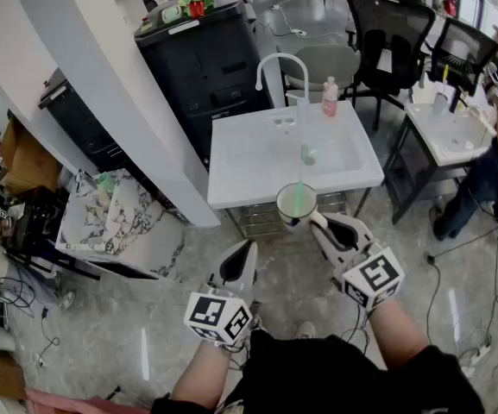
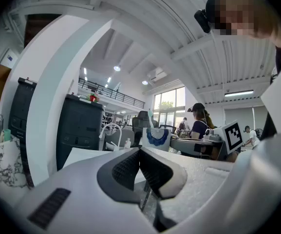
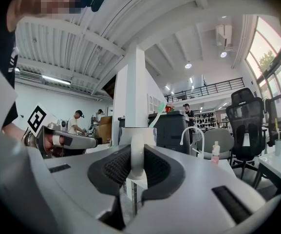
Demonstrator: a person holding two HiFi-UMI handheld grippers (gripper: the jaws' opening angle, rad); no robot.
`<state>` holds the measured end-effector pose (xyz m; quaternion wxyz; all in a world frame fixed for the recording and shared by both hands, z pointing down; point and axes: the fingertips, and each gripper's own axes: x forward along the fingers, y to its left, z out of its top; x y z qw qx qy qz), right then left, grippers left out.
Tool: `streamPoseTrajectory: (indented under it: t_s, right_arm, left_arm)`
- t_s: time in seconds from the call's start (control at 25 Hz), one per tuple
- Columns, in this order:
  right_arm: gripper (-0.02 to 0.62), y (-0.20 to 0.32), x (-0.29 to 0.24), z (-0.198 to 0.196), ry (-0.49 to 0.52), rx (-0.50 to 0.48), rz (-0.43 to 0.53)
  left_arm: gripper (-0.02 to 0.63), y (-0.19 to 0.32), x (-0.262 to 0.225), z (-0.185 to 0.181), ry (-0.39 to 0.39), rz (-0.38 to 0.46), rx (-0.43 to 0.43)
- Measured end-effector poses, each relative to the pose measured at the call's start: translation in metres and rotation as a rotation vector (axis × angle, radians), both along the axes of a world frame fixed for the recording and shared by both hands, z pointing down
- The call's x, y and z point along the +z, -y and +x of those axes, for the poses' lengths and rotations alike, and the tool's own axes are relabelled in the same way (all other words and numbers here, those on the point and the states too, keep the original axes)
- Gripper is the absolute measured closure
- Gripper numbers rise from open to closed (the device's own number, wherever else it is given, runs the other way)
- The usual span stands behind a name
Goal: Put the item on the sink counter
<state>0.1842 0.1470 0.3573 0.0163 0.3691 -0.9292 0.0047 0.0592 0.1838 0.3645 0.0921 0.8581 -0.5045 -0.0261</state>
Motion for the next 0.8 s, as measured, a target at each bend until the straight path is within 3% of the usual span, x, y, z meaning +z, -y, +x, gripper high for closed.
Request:
streamPoseTrajectory:
  t_s: [0.8]
  right_arm:
    - [0.538,0.011,-0.005,0.007,0.018,-0.014,0.011]
  left_arm:
    - [0.603,0.011,-0.007,0.005,0.006,0.022,-0.007]
